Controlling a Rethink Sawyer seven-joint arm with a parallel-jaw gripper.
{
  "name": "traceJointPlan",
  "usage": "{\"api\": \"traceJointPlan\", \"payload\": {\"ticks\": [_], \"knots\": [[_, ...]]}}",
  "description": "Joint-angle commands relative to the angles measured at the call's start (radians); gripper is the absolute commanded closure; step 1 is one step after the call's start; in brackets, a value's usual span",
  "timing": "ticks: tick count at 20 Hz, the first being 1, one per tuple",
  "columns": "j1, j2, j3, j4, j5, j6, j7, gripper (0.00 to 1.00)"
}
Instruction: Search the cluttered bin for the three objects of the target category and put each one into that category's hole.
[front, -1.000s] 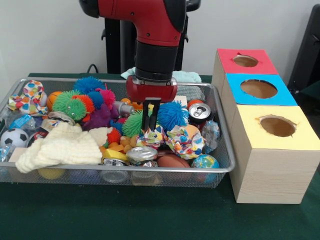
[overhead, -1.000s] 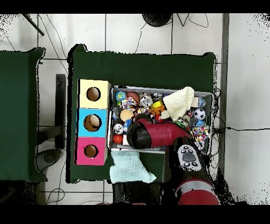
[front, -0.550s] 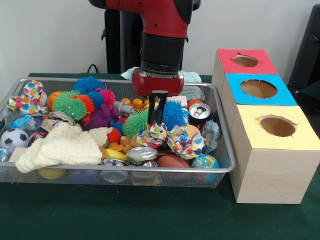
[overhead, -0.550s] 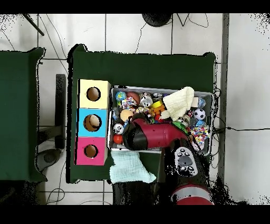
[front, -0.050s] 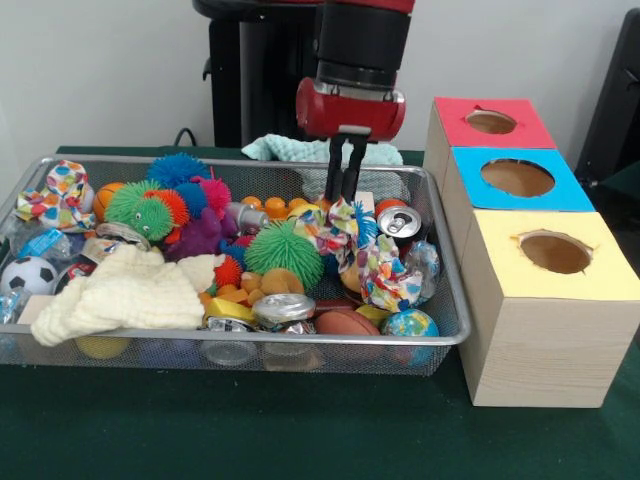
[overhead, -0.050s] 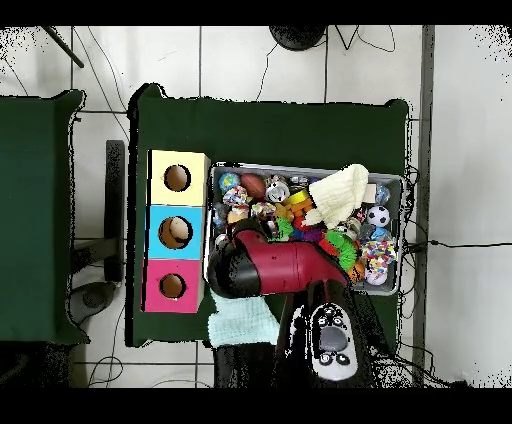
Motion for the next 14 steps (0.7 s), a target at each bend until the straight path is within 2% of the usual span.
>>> {"api": "traceJointPlan", "payload": {"ticks": [1,11,14], "knots": [[0.005,-0.079,-0.016,0.083,0.057,0.148,0.164,1.00],[-0.005,-0.075,-0.009,0.112,0.063,0.092,0.169,1.00],[-0.001,-0.097,-0.004,0.128,0.066,0.085,0.171,1.00]]}}
